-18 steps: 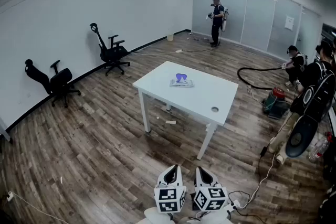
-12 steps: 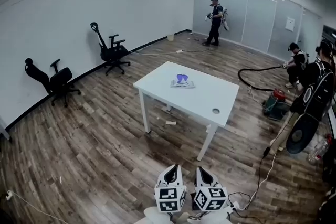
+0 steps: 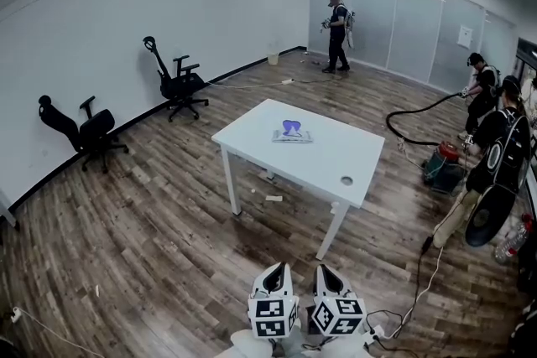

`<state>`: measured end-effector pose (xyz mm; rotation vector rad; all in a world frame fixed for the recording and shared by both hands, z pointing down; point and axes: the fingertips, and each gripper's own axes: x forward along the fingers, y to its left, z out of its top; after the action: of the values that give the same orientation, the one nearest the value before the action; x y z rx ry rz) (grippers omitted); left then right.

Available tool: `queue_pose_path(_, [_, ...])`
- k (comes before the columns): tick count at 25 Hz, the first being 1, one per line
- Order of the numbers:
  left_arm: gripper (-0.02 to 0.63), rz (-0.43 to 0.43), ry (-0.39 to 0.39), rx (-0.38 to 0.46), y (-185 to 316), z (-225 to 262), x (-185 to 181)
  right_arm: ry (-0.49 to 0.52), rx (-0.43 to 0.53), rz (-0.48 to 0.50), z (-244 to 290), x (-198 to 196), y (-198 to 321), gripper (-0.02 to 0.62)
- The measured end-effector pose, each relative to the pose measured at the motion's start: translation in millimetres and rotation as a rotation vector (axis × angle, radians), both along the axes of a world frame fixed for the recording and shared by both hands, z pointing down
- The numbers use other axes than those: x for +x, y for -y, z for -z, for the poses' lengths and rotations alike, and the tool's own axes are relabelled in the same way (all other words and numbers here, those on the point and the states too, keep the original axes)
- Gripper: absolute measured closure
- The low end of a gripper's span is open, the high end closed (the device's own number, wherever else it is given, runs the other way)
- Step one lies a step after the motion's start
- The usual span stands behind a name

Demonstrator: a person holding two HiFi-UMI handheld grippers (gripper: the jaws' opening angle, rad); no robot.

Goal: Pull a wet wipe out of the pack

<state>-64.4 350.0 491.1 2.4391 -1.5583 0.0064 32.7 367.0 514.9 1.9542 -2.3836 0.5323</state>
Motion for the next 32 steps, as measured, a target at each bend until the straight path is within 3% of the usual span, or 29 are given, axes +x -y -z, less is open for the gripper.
queue_pose_path(6, [0.609,0.006,0.022,0.009,21.3,-3.0,5.3,0.002,-0.008,0.002,-3.4,4.2,23.2,0.586])
queue_pose_path(14, [0.610,0.004,-0.004,-0.025,58.1,-8.8,12.6,0.005,-0.026,-0.003,-9.8,13.5,59.9,0.586])
queue_pose_path(32, [0.609,0.027,0.026,0.016,162.0,16.0,44.6,0.006,0.013,0.027,13.7,41.7,165.9,0.586])
